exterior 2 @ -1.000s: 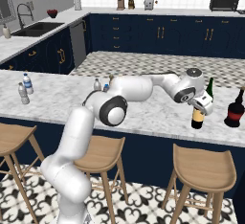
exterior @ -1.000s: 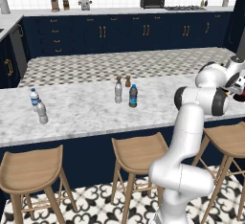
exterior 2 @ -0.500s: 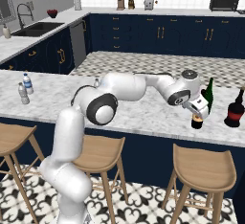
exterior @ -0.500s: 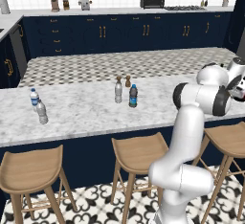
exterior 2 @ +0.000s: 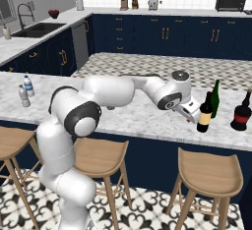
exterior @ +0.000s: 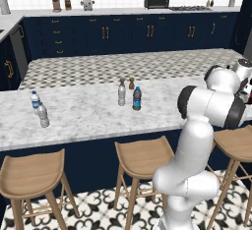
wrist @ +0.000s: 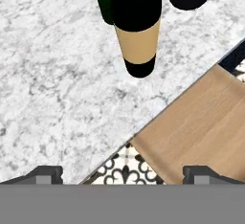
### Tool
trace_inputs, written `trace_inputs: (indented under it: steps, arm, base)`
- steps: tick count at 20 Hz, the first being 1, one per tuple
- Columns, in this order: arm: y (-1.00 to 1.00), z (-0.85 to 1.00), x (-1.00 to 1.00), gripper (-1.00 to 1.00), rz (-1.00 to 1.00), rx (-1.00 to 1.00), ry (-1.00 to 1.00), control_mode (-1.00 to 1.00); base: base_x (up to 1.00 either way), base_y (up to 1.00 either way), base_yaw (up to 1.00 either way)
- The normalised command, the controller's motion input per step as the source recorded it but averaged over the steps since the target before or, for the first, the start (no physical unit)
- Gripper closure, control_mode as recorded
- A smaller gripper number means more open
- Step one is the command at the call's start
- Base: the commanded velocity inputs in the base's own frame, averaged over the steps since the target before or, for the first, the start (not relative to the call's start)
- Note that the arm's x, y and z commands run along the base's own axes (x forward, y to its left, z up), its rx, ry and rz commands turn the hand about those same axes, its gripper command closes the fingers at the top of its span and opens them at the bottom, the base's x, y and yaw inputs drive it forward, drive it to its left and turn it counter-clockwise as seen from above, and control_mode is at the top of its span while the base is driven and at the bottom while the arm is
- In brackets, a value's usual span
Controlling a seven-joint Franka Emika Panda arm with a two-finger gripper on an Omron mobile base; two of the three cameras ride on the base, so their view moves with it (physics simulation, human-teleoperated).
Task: Move the plastic bottles in the middle to the plastics group, and the glass bottles in the middle to the glass group.
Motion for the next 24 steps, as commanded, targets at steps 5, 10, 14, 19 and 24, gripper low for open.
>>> trace_inputs:
  steps: [5,10,14,19,24]
  arm:
    - [0.95,0.27,-0.49,-1.0,0.3,0.0,0.0,-1.0]
    - [1.0,0.01,-0.39,-1.0,0.43,0.0,0.0,-1.0]
    - [1.0,0.27,-0.31,-1.0,0.46,0.0,0.0,-1.0]
    - [1.0,0.48,-0.35,-1.0,0.4,-0.11,0.02,-1.0]
    - [1.0,0.39,-0.06,-1.0,0.28,-0.15,0.03,-1.0]
  base:
    - [0.0,0.0,0.0]
    - [0.0,0.0,0.0]
    - [0.0,0.0,0.0]
    - [0.0,0.0,0.0]
    - [0.0,0.0,0.0]
